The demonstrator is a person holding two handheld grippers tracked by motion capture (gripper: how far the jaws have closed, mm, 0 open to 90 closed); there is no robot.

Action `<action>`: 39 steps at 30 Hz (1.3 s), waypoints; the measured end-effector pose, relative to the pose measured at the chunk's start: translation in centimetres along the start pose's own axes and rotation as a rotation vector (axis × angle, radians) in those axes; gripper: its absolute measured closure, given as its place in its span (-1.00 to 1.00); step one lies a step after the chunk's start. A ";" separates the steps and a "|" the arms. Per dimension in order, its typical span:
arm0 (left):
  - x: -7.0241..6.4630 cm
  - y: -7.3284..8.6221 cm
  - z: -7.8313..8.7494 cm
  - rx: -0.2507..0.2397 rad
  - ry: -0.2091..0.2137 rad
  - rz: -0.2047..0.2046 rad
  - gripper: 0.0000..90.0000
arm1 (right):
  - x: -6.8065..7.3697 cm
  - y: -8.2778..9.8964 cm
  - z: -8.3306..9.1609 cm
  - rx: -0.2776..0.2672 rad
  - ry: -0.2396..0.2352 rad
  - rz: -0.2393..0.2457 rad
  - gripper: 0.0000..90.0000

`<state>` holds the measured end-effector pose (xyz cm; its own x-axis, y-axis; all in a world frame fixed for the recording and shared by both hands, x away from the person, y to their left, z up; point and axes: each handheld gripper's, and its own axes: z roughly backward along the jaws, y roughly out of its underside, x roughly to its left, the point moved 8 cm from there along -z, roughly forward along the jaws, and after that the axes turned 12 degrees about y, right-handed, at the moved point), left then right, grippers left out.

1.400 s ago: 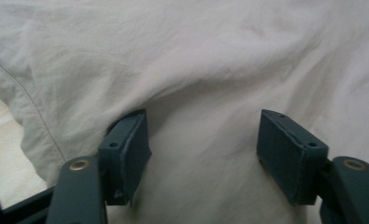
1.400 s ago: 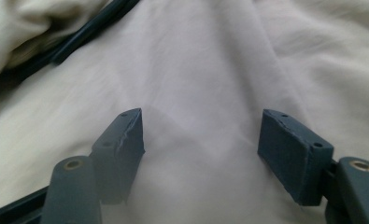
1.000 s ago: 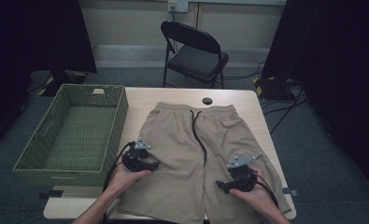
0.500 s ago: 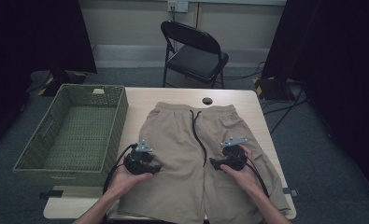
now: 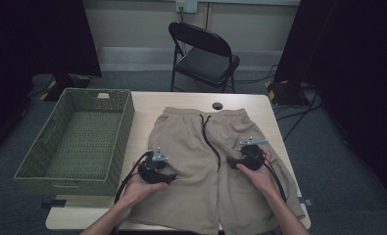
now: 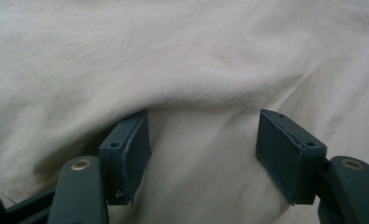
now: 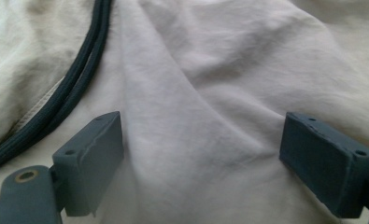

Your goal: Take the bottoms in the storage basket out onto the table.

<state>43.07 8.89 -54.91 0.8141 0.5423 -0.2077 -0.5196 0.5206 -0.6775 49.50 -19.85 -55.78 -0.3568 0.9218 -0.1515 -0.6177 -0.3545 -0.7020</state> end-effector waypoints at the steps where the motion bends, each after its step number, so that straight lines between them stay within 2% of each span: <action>1: 0.0 -0.2 -0.1 -0.001 0.007 0.003 -0.23 | -0.4 0.0 -0.1 0.000 0.003 -0.004 -0.72; 2: 0.0 -0.2 -0.1 -0.001 0.007 0.003 -0.23 | -0.4 0.0 -0.1 0.000 0.003 -0.004 -0.72; 3: 0.1 -0.5 -0.4 0.001 0.016 0.007 -0.22 | -1.1 0.0 -0.3 -0.001 0.006 -0.009 -0.72; 4: 0.1 -0.5 -0.4 0.001 0.016 0.007 -0.23 | -1.1 0.0 -0.3 -0.001 0.006 -0.009 -0.72; 6: 0.0 -1.0 -0.9 0.006 0.032 0.017 -0.22 | -2.1 0.0 -0.4 0.003 0.012 -0.010 -0.71; 10: -0.5 -0.8 -0.7 0.018 0.048 0.009 -0.20 | -3.2 0.4 -0.3 0.013 0.019 -0.017 -0.71; 11: -1.0 -0.4 -0.4 0.012 0.070 0.020 -0.19 | -3.4 0.5 -0.2 0.009 0.019 -0.017 -0.71; 14: -1.6 0.2 0.1 0.003 0.099 0.010 -0.17 | -3.6 0.7 0.0 0.011 0.015 -0.011 -0.71; 16: -1.7 0.4 0.2 0.009 0.103 0.009 -0.14 | -3.6 0.8 0.1 0.014 0.011 -0.006 -0.71; 19: -2.1 0.7 0.5 0.017 0.146 0.012 -0.12 | -3.5 0.8 0.1 0.019 0.011 -0.001 -0.71; 24: -2.0 0.7 0.8 0.045 0.155 0.012 -0.08 | -3.4 0.8 0.4 0.034 0.014 -0.004 -0.67; 25: -1.7 0.8 1.0 0.041 0.141 0.002 -0.08 | -3.3 0.6 0.9 0.026 0.035 -0.002 -0.62; 26: -1.5 0.8 1.2 0.035 0.136 0.009 -0.08 | -3.3 0.6 0.9 0.026 0.035 -0.002 -0.62; 27: -1.1 0.7 1.5 0.015 0.145 0.042 -0.08 | -2.9 0.3 1.7 0.006 0.017 -0.020 -0.62; 28: -1.0 0.7 1.7 0.009 0.147 0.052 -0.08 | -2.9 0.3 1.7 0.006 0.017 -0.020 -0.62; 29: -0.7 0.4 2.1 -0.014 0.133 0.050 -0.08 | -2.5 0.2 2.3 -0.001 0.005 -0.025 -0.63; 33: -0.4 -0.2 2.7 -0.042 0.122 0.057 -0.08 | -1.6 -0.1 3.4 -0.023 -0.025 -0.026 -0.63; 35: -0.1 -0.3 2.8 -0.039 0.101 0.044 -0.06 | 0.1 -0.7 4.9 -0.054 -0.059 -0.026 -0.63; 36: -0.1 -0.2 2.7 -0.024 0.094 0.026 -0.01 | 0.6 -0.8 5.2 -0.066 -0.073 -0.021 -0.63; 37: -0.1 -0.2 2.7 -0.024 0.094 0.026 0.03 | 0.6 -0.8 5.2 -0.066 -0.073 -0.021 -0.63; 38: 0.0 -0.2 2.7 -0.016 0.083 0.014 0.03 | 1.3 -1.1 5.7 -0.078 -0.081 -0.007 -0.61; 39: 0.1 -0.3 2.7 -0.026 0.088 0.023 0.01 | 2.8 -1.6 6.6 -0.099 -0.089 0.014 -0.56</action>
<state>42.64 10.56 -52.84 0.8221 0.4934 -0.2839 -0.5327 0.4909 -0.6894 44.89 -17.69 -50.48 -0.4284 0.8978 -0.1022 -0.5419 -0.3458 -0.7660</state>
